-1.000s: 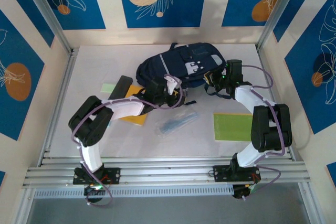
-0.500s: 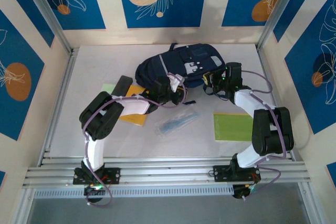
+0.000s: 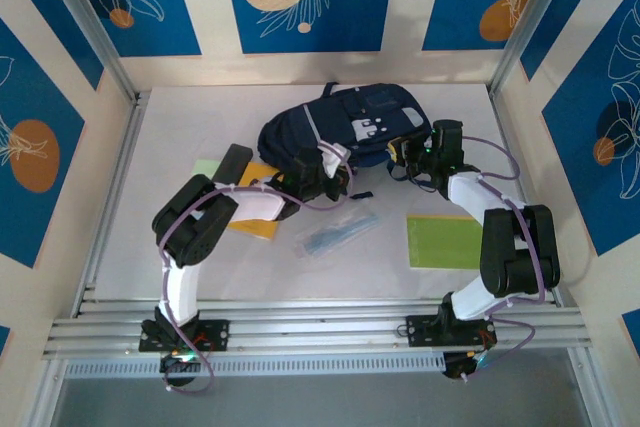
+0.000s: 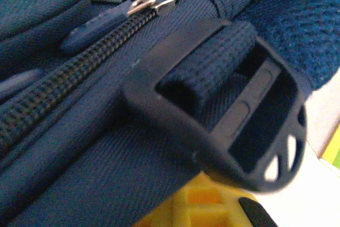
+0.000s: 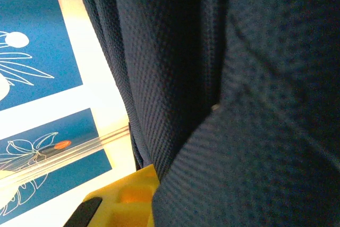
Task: Pack the student bag
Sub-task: Unzip the student bag at the top-center of the table.
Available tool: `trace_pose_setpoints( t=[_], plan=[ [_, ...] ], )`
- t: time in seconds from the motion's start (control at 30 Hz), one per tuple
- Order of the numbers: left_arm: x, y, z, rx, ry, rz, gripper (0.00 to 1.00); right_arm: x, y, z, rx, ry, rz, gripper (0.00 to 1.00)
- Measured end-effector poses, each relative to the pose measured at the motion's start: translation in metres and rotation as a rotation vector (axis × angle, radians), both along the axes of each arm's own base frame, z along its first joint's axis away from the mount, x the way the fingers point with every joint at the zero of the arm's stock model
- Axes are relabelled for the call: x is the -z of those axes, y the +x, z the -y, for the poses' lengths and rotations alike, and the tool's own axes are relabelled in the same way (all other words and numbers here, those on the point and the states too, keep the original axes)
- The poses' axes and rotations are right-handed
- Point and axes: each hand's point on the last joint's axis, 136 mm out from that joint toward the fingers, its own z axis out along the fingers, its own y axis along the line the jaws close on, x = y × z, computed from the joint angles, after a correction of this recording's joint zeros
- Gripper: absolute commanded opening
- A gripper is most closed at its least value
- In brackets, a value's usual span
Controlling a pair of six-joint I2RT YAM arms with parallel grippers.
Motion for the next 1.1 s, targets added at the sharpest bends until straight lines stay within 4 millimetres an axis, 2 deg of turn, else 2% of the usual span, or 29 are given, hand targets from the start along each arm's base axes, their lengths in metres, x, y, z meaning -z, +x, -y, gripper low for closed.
trace_pose_setpoints(
  t=[0.17,0.37,0.63,0.87,1.0,1.03,1.1],
  plan=[
    [0.003,-0.004,-0.009,0.008,0.02,-0.03,0.0,0.002,-0.002,0.006,-0.006,-0.011,-0.003,0.0],
    [0.009,-0.008,-0.03,-0.01,0.062,-0.086,0.0,0.007,-0.005,0.013,-0.015,-0.026,-0.014,0.0],
    [0.014,-0.009,-0.037,-0.026,0.092,-0.11,0.0,0.008,-0.005,0.017,-0.022,-0.034,-0.011,0.0],
    [0.019,-0.014,-0.072,-0.109,0.258,-0.129,0.0,0.012,-0.007,0.041,-0.019,-0.067,-0.019,0.0],
    [0.019,-0.02,-0.08,-0.097,0.302,-0.152,0.0,0.007,0.003,0.05,-0.033,-0.081,-0.009,0.0],
    [0.019,-0.022,-0.08,-0.089,0.309,-0.169,0.0,0.006,0.008,0.051,-0.04,-0.086,-0.005,0.03],
    [0.017,-0.025,-0.078,-0.065,0.31,-0.202,0.0,0.006,0.017,0.05,-0.059,-0.091,0.001,0.35]
  ],
)
